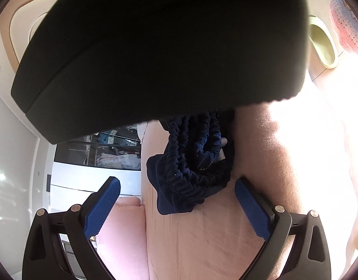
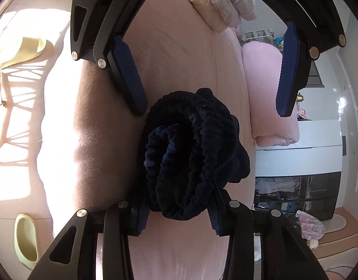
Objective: Fold clothes
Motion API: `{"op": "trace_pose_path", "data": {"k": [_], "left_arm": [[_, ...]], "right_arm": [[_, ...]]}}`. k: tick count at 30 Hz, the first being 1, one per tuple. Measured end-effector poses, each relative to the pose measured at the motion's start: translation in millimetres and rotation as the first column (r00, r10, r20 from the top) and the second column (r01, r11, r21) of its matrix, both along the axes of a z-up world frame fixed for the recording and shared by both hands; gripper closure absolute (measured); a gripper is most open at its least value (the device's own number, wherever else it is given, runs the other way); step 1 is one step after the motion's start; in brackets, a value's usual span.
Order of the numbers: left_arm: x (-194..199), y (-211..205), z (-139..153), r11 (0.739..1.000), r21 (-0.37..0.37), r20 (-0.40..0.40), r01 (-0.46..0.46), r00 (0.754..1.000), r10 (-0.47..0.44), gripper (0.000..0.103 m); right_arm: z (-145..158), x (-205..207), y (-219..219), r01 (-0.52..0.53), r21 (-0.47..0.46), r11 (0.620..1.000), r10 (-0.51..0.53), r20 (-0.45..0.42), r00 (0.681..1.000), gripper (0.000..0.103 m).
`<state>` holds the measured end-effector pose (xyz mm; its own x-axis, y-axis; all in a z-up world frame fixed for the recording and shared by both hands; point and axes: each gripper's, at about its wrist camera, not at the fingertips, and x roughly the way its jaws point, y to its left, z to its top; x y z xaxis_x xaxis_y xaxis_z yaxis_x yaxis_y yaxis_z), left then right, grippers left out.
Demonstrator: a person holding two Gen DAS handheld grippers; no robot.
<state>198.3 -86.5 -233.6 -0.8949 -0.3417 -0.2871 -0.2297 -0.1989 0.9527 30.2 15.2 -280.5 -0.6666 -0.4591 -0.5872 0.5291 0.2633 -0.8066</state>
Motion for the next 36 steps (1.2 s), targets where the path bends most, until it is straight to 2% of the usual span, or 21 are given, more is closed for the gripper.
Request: {"op": "trace_pose_path", "data": {"k": [4,7,10,16,22,25,30,33,36], "left_arm": [[-2,-5,6,0.999,0.051,0.019,0.004,1.0,-0.005,0.0],[-2,-6,7,0.998,0.048,0.036,0.028,0.999,-0.029,0.0],[-2,-7,5,0.998,0.032,0.031,0.055,0.998,-0.056,0.0],[-6,-8,10,0.997,0.059,0.05,0.058,0.997,-0.061,0.0],[-7,-8,11,0.993,0.068,0.048,0.099,0.994,-0.102,0.0],[-8,-9,13,0.991,0.084,0.056,0.104,0.992,-0.109,0.0],[-13,-13,19,0.99,0.122,0.075,0.071,0.994,-0.081,0.0],[-13,-13,19,0.992,0.111,0.072,0.068,0.995,-0.076,0.0],[-11,-12,16,0.992,0.069,0.051,0.103,0.993,-0.106,0.0]], "right_arm": [[15,-4,7,0.058,-0.028,0.998,-0.053,0.149,0.987,0.063],[28,-6,19,0.104,-0.06,0.993,-0.083,0.285,0.955,0.063],[36,-8,21,0.133,-0.08,0.988,-0.095,0.366,0.926,0.063],[40,11,8,0.122,-0.086,0.989,-0.079,0.395,0.916,0.064],[57,8,12,0.164,-0.109,0.98,-0.091,0.492,0.866,0.064],[71,-19,-9,0.161,-0.11,0.981,-0.079,0.531,0.844,0.064],[81,-10,-14,0.123,-0.086,0.989,-0.06,0.529,0.846,0.064],[83,-5,-13,0.123,-0.08,0.989,-0.059,0.548,0.835,0.064],[88,-7,-16,0.123,-0.079,0.989,-0.056,0.569,0.82,0.064]]}}
